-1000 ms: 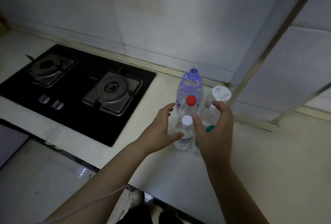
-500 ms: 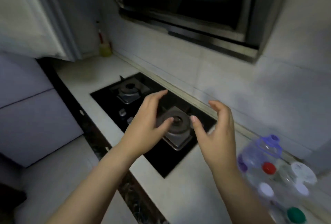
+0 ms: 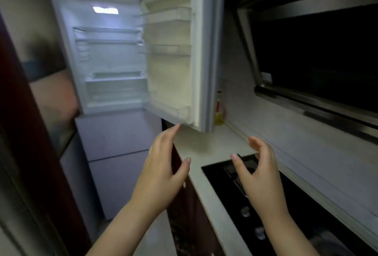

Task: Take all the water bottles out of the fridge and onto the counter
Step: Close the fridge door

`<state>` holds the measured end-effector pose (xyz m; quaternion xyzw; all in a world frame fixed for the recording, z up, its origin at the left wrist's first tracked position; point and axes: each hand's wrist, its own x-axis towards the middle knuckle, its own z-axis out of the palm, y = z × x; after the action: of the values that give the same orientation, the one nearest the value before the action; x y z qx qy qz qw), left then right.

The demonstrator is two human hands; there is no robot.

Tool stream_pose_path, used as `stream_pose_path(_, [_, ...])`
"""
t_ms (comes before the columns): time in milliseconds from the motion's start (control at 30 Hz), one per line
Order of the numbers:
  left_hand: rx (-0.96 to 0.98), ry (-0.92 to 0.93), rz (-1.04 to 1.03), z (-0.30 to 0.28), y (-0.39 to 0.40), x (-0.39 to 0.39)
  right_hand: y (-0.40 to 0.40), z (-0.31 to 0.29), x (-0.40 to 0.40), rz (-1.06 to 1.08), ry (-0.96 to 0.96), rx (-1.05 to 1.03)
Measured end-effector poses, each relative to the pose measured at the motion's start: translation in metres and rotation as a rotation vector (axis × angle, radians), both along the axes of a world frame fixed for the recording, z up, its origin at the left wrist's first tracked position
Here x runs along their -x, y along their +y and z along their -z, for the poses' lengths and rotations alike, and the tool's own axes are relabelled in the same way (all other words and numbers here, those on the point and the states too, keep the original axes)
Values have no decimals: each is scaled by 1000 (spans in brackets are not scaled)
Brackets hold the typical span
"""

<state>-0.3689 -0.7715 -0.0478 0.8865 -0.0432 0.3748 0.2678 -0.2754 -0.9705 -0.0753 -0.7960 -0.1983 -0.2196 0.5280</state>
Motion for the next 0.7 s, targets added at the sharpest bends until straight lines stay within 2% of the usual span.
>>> stream_pose_path(267, [-9, 43, -67, -7, 90, -58, 92, -15, -103, -45, 22, -45])
stream_pose_path(500, [-19, 58, -115, -14, 114, -151, 126, -21, -239, -47, -13, -38])
stream_pose_path(700, [-26, 63, -113, -24, 123, -236, 149, -28, -338, -35, 108, -70])
